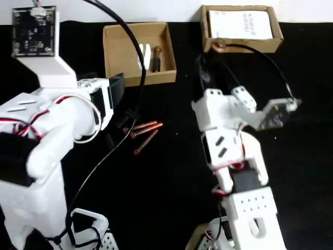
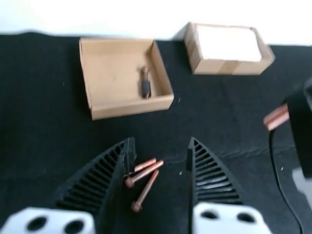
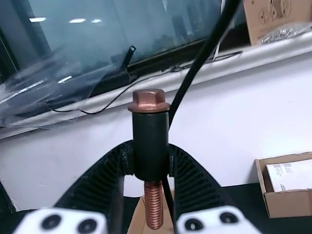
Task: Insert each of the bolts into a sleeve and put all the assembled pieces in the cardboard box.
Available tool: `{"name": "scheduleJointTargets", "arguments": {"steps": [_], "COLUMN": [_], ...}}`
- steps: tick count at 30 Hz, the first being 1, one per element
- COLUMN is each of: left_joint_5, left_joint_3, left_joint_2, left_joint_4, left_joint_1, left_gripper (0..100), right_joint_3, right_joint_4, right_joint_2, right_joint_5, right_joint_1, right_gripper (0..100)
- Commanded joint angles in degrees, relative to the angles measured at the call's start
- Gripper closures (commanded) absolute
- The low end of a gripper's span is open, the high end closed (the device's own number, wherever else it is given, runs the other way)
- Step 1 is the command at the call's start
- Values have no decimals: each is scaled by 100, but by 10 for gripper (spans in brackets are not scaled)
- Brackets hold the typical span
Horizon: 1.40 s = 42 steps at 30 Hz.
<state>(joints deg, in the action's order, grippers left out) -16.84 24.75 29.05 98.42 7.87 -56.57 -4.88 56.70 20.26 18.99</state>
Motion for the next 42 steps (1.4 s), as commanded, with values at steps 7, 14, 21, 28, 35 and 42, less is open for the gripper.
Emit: {"name": "scheduleJointTargets", "arguments": {"steps": [7, 14, 21, 28, 35, 42], "left_joint_5": [26, 26, 26, 26, 26, 18], "left_joint_3": [-716, -1103, -1666, -2299, -2651, -2879], "left_joint_2": [66, 66, 66, 66, 66, 66], "left_joint_4": [-9, -202, -668, -1160, -1556, -1873], "left_joint_1": [-75, -180, -523, -541, -637, -945], "left_gripper": [819, 819, 819, 819, 819, 819], "right_joint_3": [1938, 3820, 6018, 7547, 8040, 8040], "right_joint_4": [-1200, -1552, -1543, -1077, -655, -681], "right_joint_2": [-3398, -6088, -8426, -9771, -10290, -10624], "right_joint_5": [0, -9, -9, -9, 0, -9], "right_joint_1": [-40, -40, -22, 101, 303, 541], "right_gripper": [991, 991, 991, 991, 991, 989]}}
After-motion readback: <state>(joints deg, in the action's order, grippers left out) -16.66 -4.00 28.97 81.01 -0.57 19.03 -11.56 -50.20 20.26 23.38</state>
